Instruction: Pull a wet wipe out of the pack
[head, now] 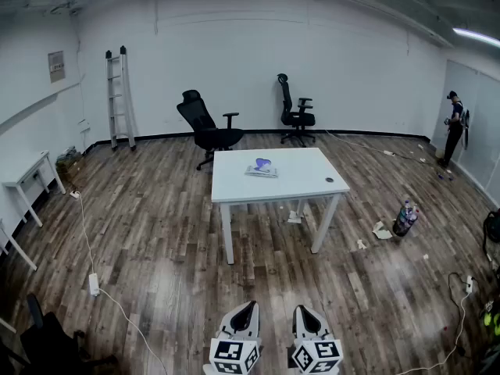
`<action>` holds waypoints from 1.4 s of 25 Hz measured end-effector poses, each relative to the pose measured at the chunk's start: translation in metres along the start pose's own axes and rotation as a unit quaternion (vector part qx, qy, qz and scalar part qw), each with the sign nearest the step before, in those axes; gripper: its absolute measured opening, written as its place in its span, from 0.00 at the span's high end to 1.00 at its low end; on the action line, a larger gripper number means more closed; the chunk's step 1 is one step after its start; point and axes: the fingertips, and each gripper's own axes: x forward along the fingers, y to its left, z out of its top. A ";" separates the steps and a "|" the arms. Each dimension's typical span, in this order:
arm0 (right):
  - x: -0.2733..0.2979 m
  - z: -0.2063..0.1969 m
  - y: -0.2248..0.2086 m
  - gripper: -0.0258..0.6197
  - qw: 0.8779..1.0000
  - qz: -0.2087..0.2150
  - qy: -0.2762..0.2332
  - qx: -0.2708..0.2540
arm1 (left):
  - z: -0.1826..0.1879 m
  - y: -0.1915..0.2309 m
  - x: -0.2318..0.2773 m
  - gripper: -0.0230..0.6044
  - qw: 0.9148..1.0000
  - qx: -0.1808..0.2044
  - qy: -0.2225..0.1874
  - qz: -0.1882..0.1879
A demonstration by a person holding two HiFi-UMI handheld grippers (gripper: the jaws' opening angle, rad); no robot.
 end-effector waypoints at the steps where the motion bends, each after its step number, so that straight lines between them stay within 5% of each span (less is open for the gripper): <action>1: 0.000 -0.004 -0.003 0.95 1.000 -0.001 0.002 0.002 | -0.003 0.000 0.001 0.97 1.000 0.001 0.002 0.000; 35: 0.107 0.008 -0.045 0.95 1.000 -0.003 0.006 0.022 | -0.001 0.044 0.102 0.97 1.000 0.021 0.006 -0.002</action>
